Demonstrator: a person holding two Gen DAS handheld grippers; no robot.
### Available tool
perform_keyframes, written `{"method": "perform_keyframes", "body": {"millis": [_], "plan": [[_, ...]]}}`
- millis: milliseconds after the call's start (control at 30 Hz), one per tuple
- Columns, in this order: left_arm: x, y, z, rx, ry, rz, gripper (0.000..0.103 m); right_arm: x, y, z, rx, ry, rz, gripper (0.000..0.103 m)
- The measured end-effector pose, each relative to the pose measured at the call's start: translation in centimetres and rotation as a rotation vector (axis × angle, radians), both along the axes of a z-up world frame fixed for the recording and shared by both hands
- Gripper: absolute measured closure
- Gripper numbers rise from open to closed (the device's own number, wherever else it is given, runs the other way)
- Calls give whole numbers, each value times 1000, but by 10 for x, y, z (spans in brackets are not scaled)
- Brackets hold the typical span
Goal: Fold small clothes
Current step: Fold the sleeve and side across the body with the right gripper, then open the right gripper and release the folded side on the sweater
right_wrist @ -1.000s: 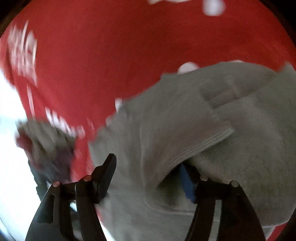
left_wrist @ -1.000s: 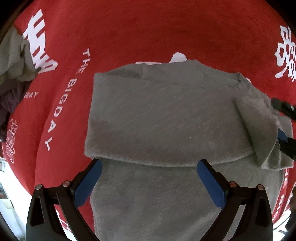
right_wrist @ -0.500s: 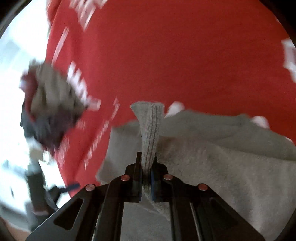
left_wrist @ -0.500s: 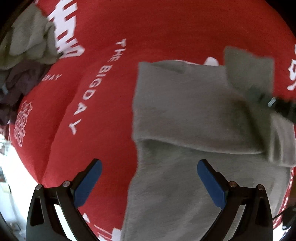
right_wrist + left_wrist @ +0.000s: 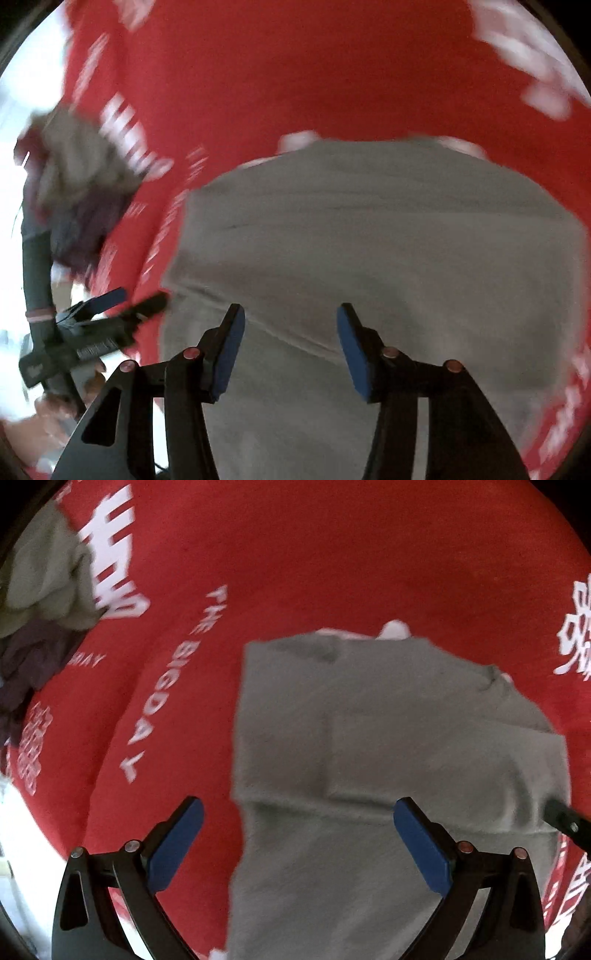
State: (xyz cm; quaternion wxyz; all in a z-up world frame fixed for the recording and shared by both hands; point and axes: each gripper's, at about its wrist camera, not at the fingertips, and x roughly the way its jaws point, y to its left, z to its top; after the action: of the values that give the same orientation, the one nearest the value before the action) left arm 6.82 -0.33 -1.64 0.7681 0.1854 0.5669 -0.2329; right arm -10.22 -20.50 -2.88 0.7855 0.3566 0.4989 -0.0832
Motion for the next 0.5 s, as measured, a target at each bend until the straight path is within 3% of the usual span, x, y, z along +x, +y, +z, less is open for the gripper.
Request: {"method": "perform_keyframes", "body": {"millis": [200, 333, 367, 400, 433, 500], "plan": [[18, -35, -38, 1, 97, -17, 0, -136, -80, -15, 64, 108, -433, 47], [17, -37, -56, 85, 73, -38, 0, -171, -113, -40, 169, 88, -550, 47], [15, -36, -57, 89, 67, -51, 0, -170, -116, -48, 201, 80, -543, 52], [14, -34, -56, 91, 58, -60, 0, -168, -120, -54, 231, 75, -531, 63], [12, -34, -55, 105, 39, -74, 0, -162, -120, -56, 239, 73, -510, 85], [8, -32, -53, 119, 13, -94, 0, -155, -120, -47, 168, 87, -457, 85]]}}
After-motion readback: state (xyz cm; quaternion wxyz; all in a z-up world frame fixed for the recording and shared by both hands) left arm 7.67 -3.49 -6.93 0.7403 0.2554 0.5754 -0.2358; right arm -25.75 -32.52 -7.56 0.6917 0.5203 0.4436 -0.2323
